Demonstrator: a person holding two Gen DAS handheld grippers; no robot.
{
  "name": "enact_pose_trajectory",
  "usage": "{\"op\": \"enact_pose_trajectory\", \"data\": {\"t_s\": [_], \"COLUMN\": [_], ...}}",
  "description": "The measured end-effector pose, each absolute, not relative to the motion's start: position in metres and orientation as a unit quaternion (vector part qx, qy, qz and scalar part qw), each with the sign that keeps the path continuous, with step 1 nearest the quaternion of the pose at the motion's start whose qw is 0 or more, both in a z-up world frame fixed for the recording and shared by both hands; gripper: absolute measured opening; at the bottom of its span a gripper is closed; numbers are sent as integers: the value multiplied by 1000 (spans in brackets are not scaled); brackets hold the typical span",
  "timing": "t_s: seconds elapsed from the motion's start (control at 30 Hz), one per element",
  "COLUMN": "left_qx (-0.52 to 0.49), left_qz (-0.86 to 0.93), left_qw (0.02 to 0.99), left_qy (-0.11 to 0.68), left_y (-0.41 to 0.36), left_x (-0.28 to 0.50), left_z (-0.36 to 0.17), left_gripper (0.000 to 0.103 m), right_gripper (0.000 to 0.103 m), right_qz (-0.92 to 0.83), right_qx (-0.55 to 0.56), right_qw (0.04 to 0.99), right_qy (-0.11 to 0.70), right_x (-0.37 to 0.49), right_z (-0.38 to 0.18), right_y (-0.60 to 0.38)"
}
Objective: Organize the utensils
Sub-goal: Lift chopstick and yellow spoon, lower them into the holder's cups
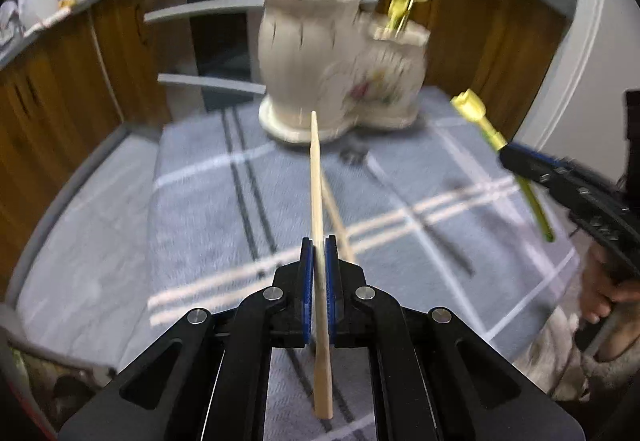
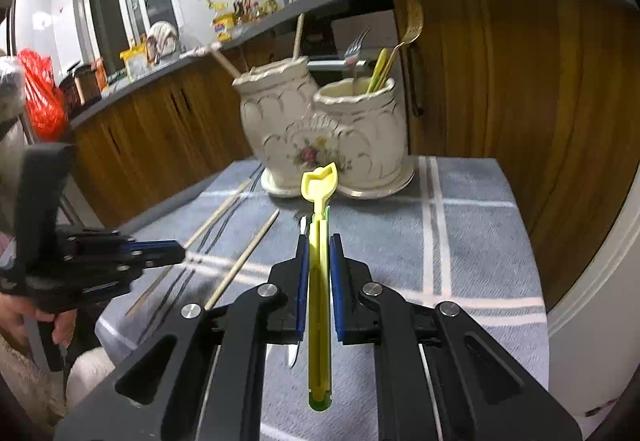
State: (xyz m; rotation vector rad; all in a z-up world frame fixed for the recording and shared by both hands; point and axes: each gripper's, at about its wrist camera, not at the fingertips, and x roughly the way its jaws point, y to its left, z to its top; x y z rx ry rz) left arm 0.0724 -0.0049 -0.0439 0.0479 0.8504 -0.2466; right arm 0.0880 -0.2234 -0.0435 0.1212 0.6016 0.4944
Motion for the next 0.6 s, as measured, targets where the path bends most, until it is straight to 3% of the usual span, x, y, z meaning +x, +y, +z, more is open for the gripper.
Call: {"op": "enact_pose_trajectory", "data": {"t_s": [0.37, 0.6], "left_qx": [-8, -46], "left_qz": [-162, -167], "left_qw": [932, 947], "left_qy": [323, 271], "left_y": [-17, -12], "left_x": [82, 124], "left_z": [7, 34], "left_gripper": [6, 6], "right_gripper": [10, 10], "right_qz": [236, 255], "right_qx": [78, 89], "right_qw": [929, 944], "right_qy": [274, 190], "right_x": [110, 130], "right_z": [-27, 15], "right_y": [-236, -231]}}
